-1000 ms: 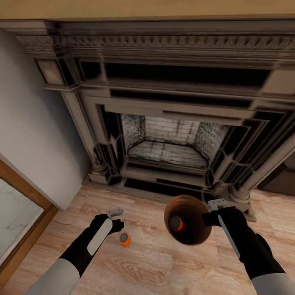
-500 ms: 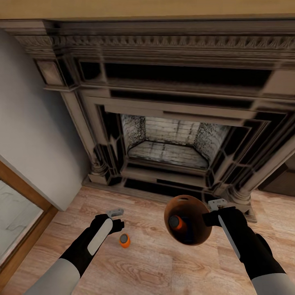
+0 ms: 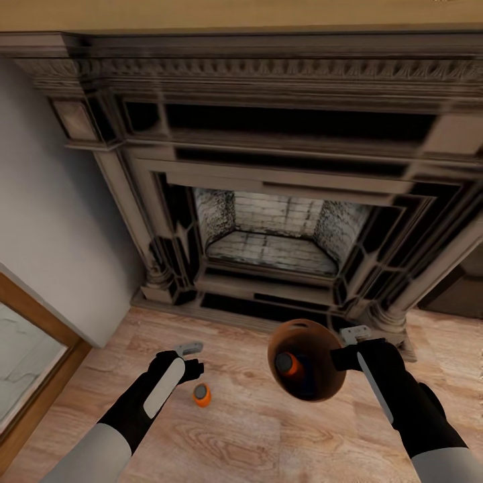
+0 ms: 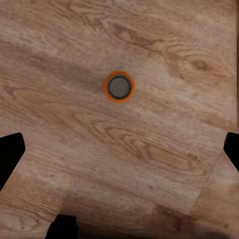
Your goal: Put the three can of soda from the living room inside the tash can in the kitchen.
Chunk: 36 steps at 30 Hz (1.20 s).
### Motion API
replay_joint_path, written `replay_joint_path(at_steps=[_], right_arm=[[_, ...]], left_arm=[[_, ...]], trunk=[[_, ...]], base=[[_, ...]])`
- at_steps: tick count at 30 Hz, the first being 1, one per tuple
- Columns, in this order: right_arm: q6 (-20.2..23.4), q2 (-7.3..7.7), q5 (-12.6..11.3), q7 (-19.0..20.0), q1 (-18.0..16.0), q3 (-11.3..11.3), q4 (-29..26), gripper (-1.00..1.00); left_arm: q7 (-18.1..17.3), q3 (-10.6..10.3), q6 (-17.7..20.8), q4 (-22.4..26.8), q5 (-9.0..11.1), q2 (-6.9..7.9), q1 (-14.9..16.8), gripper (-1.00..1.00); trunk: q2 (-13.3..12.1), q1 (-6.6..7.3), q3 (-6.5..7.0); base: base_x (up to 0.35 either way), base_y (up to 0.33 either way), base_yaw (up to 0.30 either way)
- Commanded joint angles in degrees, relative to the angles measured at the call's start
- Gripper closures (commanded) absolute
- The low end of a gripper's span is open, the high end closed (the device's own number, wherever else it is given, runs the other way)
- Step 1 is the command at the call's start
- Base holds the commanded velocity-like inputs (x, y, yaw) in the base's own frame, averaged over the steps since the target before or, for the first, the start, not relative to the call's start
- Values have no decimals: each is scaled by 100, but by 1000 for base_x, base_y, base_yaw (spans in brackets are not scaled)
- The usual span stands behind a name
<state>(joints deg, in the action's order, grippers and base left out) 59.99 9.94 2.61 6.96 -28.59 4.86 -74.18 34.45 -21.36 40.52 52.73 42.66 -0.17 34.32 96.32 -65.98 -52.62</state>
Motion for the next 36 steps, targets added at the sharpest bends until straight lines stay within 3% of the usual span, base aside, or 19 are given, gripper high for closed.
replay_joint_path(at_steps=[1, 18, 36], right_arm=[[1, -1, -21, 25, -2, 0, 0, 100], [1, 7, -21, 25, 0, -2, 0, 100], [1, 17, -25, 25, 1, -2, 0, 100]], left_arm=[[0, 0, 0, 0, -1, 0, -2, -100], [-7, 0, 0, 0, -1, 0, -2, -100], [-9, -17, 0, 0, -1, 0, -3, -100]], trunk=[[0, 0, 3], [0, 0, 21], [0, 0, 21]], base=[[0, 0, -223], [0, 0, -260], [0, 0, -28]])
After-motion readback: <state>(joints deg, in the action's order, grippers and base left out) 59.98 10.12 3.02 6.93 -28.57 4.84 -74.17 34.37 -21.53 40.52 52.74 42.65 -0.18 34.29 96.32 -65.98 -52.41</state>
